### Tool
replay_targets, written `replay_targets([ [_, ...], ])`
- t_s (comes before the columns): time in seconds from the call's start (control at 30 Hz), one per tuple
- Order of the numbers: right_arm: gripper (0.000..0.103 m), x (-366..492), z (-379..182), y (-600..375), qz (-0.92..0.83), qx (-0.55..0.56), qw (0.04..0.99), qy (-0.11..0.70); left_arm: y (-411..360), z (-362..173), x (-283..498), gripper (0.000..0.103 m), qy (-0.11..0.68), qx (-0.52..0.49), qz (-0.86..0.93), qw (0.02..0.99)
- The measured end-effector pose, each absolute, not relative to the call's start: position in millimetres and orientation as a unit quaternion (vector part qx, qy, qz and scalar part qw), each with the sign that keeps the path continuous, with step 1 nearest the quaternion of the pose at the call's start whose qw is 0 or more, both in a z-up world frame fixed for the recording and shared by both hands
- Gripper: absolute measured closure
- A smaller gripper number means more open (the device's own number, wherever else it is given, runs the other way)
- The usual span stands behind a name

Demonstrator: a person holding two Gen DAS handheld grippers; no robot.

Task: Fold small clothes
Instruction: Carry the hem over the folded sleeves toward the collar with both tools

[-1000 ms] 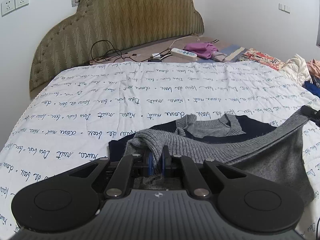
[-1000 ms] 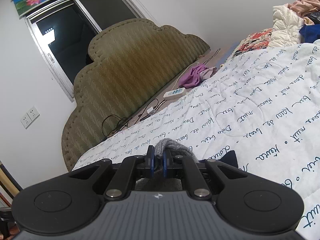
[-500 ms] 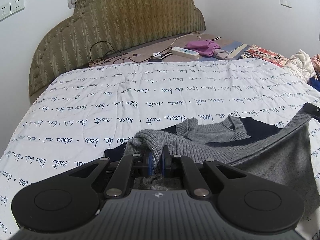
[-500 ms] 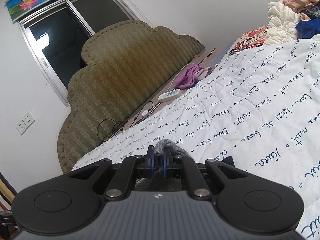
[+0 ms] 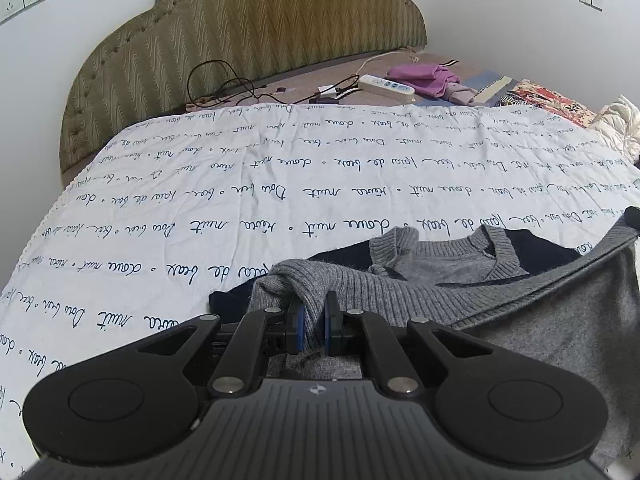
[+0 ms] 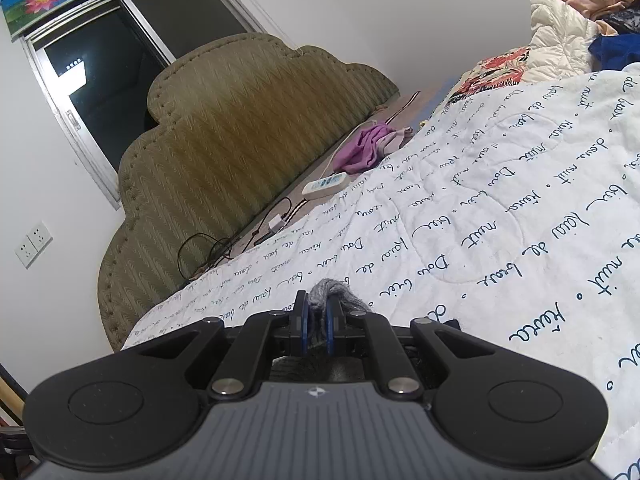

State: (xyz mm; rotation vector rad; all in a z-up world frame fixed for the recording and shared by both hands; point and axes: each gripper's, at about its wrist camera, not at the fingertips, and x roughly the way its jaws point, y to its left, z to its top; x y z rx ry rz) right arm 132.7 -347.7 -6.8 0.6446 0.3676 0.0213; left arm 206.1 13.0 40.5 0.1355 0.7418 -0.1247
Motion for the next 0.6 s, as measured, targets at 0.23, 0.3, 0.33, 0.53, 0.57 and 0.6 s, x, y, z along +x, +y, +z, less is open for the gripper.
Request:
replay_targets([
  [0.23, 0.095, 136, -3, -344, 0.005, 0.296, 0.938, 0.181, 9, 38, 211, 0.094, 0.364, 0.070, -0.057, 0.927],
  [0.3, 0.095, 137, -4, -344, 0.004, 0.297, 0.937, 0.182, 9, 37, 213, 0.094, 0.365, 0.070, -0.056, 0.927],
  [0.33, 0.095, 138, -4, -345, 0.002, 0.297, 0.937, 0.183, 9, 37, 213, 0.094, 0.366, 0.069, -0.056, 0.926],
  [0.53, 0.095, 142, -4, -344, 0.000, 0.295, 0.937, 0.187, 10, 33, 217, 0.094, 0.373, 0.069, -0.053, 0.924],
  [0.57, 0.095, 142, -4, -344, -0.001, 0.294, 0.937, 0.187, 10, 32, 218, 0.094, 0.374, 0.070, -0.053, 0.923],
  [0.6, 0.095, 143, -4, -343, -0.001, 0.293, 0.938, 0.188, 10, 32, 219, 0.094, 0.375, 0.070, -0.053, 0.923],
])
